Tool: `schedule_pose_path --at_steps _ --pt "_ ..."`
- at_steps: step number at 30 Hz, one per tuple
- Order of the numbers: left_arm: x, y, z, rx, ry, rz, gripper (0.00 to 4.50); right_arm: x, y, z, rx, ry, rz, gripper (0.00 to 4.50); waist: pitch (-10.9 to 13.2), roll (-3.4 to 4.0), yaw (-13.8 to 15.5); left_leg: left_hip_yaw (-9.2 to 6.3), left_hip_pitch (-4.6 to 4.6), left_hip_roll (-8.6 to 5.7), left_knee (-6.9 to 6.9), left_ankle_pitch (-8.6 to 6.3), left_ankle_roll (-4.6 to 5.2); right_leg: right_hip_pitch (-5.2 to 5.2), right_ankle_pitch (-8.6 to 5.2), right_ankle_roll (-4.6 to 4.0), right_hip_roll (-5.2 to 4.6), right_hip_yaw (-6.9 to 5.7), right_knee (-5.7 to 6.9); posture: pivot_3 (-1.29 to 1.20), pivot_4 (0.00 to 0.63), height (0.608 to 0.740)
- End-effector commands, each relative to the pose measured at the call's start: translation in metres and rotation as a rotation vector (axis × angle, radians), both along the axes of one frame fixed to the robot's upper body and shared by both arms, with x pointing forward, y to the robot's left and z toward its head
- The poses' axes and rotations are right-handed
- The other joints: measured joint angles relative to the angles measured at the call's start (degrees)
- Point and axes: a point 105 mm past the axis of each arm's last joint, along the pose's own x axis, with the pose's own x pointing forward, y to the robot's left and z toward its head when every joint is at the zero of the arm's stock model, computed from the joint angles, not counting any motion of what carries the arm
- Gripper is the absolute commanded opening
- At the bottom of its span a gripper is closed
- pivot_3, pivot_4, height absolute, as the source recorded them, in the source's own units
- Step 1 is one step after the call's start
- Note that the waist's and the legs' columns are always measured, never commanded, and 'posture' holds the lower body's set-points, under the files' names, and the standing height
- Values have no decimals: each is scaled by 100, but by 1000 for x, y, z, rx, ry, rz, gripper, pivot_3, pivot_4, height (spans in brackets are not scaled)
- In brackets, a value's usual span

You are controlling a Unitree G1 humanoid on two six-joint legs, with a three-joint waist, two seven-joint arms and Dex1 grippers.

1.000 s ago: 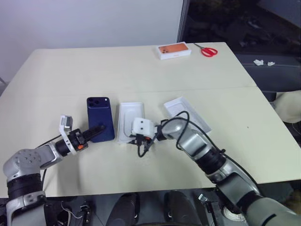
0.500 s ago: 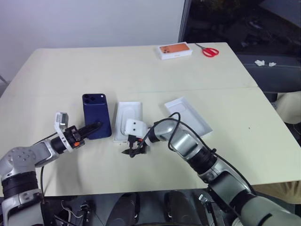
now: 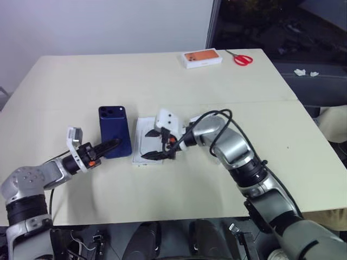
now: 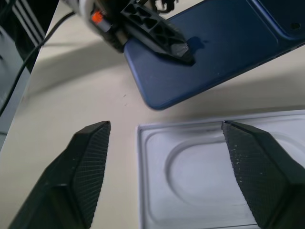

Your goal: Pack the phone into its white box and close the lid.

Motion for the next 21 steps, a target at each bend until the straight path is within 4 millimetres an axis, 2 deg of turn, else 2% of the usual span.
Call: schedule_pose_path --at_steps 1,3,7,12,16,21 --pt "3 -18 3 15 -4 -46 0 16 -16 7 8 -43 -63 2185 0 -1 47 0 0 -1 1 0 0 1 0 0 -1 1 0 0 150 740" --pt "7 -27 2 1 15 -57 0 21 -27 3 -17 -55 -93 1117 1 -1 60 2 -1 -2 0 3 -4 2 0 0 -1 3 0 0 150 740" --pt "10 -39 -3 50 24 -68 0 31 -48 -2 -50 -79 -161 1117 4 -7 55 3 -4 1 -1 5 -8 -2 0 0 2 3 3 0 150 740" --pt "15 -43 -3 75 36 -77 0 36 -64 -7 -75 -92 -208 1117 4 -6 57 3 -4 2 -1 5 -9 -2 0 0 4 3 4 0 150 740" --pt "14 -50 -9 100 62 -107 0 38 -68 -11 -93 -110 -229 1117 4 -7 63 3 -4 2 -1 10 -16 -1 0 0 3 3 4 0 150 740" --pt "14 -58 -21 136 117 -128 0 39 -63 -12 -89 -120 -230 1117 4 -7 70 3 -4 1 0 12 -20 0 0 0 3 2 4 0 150 740"
